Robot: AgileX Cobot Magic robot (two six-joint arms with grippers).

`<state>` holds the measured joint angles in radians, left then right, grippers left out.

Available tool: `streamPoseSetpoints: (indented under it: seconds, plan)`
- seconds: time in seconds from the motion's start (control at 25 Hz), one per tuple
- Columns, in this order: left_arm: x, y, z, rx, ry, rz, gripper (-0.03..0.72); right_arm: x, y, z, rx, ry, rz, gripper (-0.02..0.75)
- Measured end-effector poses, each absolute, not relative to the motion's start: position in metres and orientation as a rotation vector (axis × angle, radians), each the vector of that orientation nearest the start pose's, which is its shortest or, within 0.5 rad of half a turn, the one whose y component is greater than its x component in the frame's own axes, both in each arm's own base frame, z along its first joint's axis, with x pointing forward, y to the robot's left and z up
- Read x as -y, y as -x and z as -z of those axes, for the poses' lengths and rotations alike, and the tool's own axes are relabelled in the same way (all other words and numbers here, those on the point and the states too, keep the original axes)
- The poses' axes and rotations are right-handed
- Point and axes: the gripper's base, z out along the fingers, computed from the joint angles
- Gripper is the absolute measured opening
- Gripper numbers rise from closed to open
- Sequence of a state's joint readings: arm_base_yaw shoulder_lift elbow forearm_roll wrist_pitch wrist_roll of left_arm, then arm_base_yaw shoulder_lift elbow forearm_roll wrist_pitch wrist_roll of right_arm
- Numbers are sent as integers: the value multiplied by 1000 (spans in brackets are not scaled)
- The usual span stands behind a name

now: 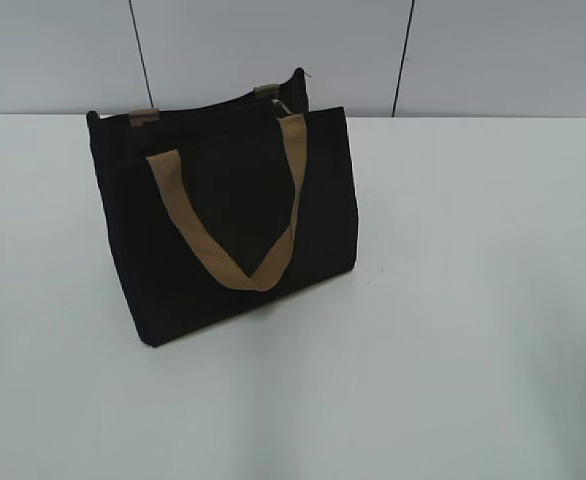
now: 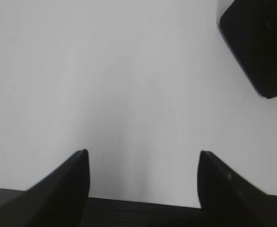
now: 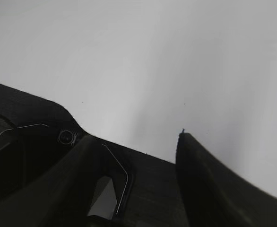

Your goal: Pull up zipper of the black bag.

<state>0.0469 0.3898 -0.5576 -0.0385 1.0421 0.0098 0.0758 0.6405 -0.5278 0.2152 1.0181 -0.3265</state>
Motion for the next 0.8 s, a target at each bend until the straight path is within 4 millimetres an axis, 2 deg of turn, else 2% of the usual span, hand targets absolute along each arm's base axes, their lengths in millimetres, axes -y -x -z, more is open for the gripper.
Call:
streamPoseSetpoints:
  seconds: [0.08, 0.24, 0.56, 0.68, 0.8]
  plan:
    - [1, -50, -284, -2347, 43, 18, 527, -24, -82, -259, -2523, 430, -195, 410]
    - [1, -39, -285, -2286, 36, 14, 527, -23, -67, -267, -2414, 416, -191, 410]
    - [3, -4, -290, -2081, 26, 5, 521, -21, -29, -266, -2268, 430, -171, 407]
    - [3, 8, -289, -2009, 24, -1, 521, -20, -12, -268, -2159, 427, -153, 375]
    - [3, 11, -289, -1997, 23, -8, 521, -19, 3, -268, -2057, 423, -136, 333]
